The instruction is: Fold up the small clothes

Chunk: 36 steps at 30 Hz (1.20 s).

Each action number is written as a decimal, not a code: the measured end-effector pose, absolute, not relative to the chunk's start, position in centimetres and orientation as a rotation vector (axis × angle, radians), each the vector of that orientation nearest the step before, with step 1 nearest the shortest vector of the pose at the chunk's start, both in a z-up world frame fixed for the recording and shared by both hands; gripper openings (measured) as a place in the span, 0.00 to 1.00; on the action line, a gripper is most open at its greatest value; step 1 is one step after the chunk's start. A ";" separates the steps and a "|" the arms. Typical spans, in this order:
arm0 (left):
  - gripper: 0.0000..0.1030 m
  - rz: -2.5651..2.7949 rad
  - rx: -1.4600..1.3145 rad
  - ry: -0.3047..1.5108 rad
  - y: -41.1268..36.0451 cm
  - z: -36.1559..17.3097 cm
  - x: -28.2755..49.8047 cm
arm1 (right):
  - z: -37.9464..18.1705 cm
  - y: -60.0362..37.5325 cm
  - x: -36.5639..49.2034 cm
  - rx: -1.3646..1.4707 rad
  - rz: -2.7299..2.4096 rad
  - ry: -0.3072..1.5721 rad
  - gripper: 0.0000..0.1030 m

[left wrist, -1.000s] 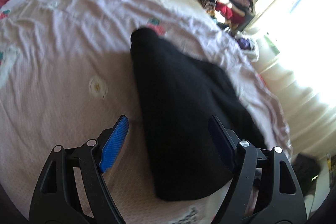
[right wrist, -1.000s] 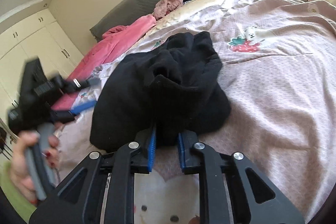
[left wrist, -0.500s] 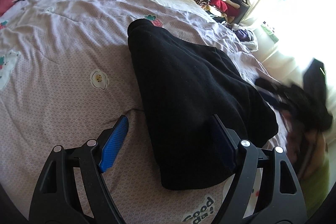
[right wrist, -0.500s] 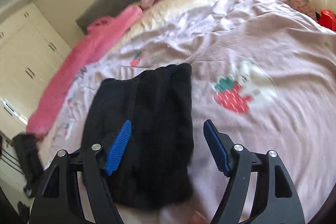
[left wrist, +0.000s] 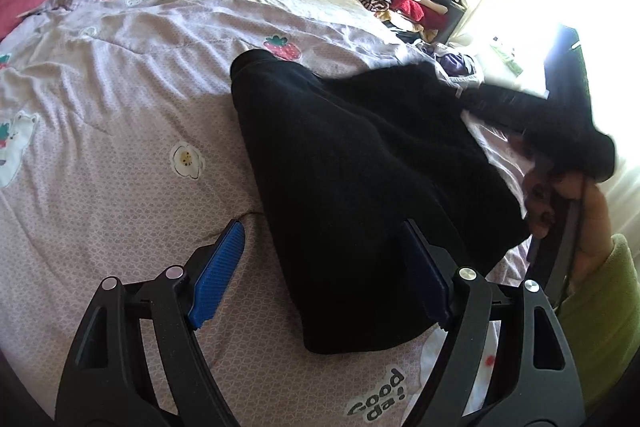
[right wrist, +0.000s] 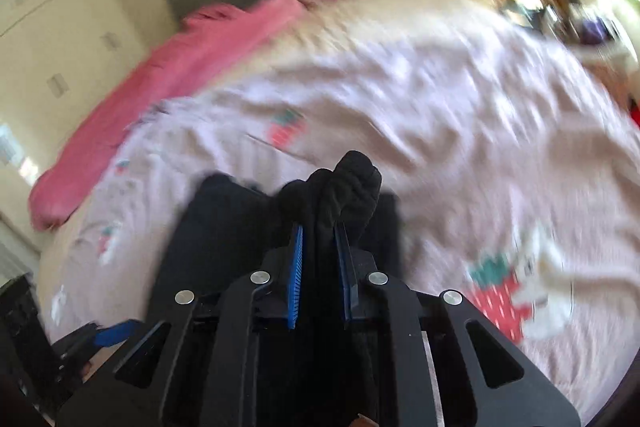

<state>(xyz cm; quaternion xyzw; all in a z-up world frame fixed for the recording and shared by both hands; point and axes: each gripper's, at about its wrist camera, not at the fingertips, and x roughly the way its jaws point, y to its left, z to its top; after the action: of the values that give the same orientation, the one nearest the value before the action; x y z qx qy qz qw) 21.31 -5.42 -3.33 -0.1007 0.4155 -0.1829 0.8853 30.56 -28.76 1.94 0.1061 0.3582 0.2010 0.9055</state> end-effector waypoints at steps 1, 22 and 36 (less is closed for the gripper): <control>0.70 -0.380 -0.203 0.865 -5.5 -3.4 21.3 | 2.1 -28.9 30.5 0.219 0.412 0.726 0.14; 0.76 -0.383 -0.211 0.889 -5.1 -4.0 20.9 | 0.6 -30.0 23.9 0.117 0.265 0.744 0.46; 0.76 -0.368 -0.192 0.887 -5.0 -3.3 19.3 | -3.0 -29.1 19.8 0.082 0.196 0.827 0.49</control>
<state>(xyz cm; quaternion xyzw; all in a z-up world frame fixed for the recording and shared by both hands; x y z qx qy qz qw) 19.33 -5.00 -3.34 -0.0924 0.4259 -0.1767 0.8825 19.76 -29.07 -2.98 0.0398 0.4010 0.0950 0.9103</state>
